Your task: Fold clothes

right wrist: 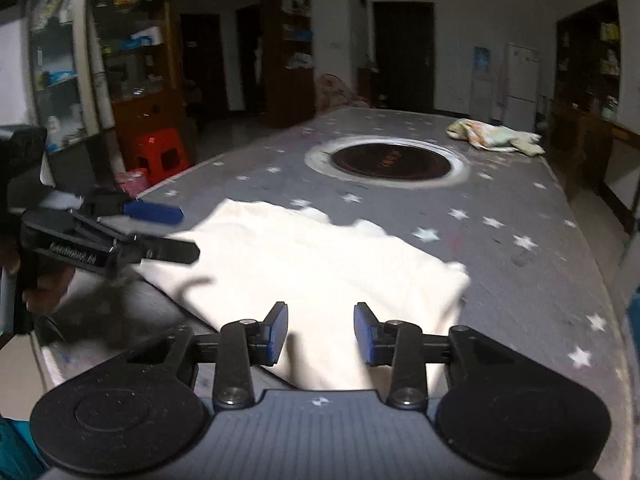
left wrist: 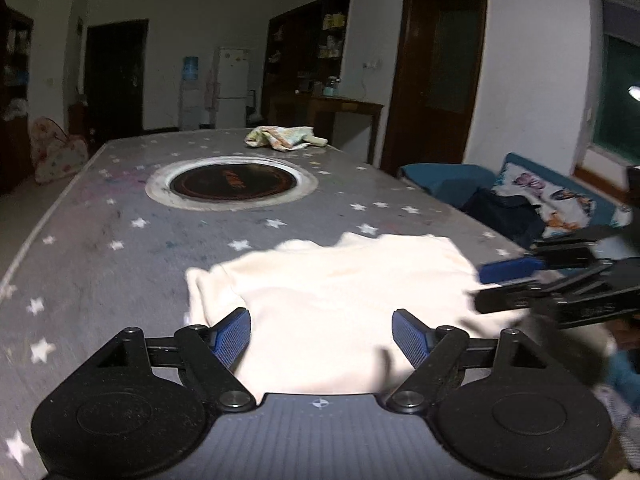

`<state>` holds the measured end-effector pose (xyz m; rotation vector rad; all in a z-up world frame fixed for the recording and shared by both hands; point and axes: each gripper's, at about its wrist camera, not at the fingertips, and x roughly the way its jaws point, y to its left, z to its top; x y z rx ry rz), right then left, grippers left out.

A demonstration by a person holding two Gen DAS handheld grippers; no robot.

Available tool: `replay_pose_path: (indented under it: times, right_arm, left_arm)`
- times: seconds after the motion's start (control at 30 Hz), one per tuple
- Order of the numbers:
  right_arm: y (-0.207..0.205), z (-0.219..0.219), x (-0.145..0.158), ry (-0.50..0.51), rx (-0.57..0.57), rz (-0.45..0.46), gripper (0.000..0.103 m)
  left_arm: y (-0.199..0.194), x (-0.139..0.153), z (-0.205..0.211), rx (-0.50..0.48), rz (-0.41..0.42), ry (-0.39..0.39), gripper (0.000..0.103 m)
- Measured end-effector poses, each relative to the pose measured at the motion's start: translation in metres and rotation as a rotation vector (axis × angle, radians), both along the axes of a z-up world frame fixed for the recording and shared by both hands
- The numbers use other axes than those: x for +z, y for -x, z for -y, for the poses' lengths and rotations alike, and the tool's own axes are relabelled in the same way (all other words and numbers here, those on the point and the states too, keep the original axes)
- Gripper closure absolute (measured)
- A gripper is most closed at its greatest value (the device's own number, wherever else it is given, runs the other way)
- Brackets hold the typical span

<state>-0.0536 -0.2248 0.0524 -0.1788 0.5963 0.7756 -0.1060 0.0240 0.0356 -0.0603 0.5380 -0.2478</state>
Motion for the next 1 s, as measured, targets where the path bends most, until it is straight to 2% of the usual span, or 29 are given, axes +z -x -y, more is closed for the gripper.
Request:
replay_pose_path:
  times: [0.03,0.3,0.37,0.47,0.57,0.7,0.8,1.0]
  right_arm:
    - [-0.001,-0.004,-0.002,0.000,0.006,-0.002,0.059]
    - [-0.006,-0.013,-0.021,0.016,0.017,-0.053,0.055]
    - [-0.006,-0.012,-0.021,0.015,0.016,-0.059,0.055]
    - [-0.006,-0.013,-0.021,0.017,0.021,-0.060,0.052]
    - [-0.005,-0.014,-0.021,0.019,0.022,-0.059,0.051]
    - [-0.005,-0.013,-0.020,0.017,0.021,-0.061,0.051]
    - [-0.006,-0.013,-0.020,0.014,0.021,-0.064,0.051]
    - [-0.007,-0.013,-0.021,0.008,0.021,-0.066,0.051]
  left_arm:
    - [0.002,-0.002,0.000,0.002,-0.005,0.002,0.023]
    - [0.000,-0.022,-0.017,0.066,-0.097,0.008,0.024]
    - [0.003,-0.020,-0.020,0.080,-0.095,0.003,0.025]
    - [0.005,-0.011,-0.025,0.097,-0.070,0.041,0.029]
    - [-0.001,-0.003,-0.032,0.101,-0.068,0.119,0.036]
    - [-0.016,-0.008,-0.041,0.148,-0.132,0.201,0.047]
    - [-0.025,-0.014,-0.057,0.184,-0.184,0.317,0.053]
    - [-0.033,-0.023,-0.082,0.235,-0.237,0.499,0.055]
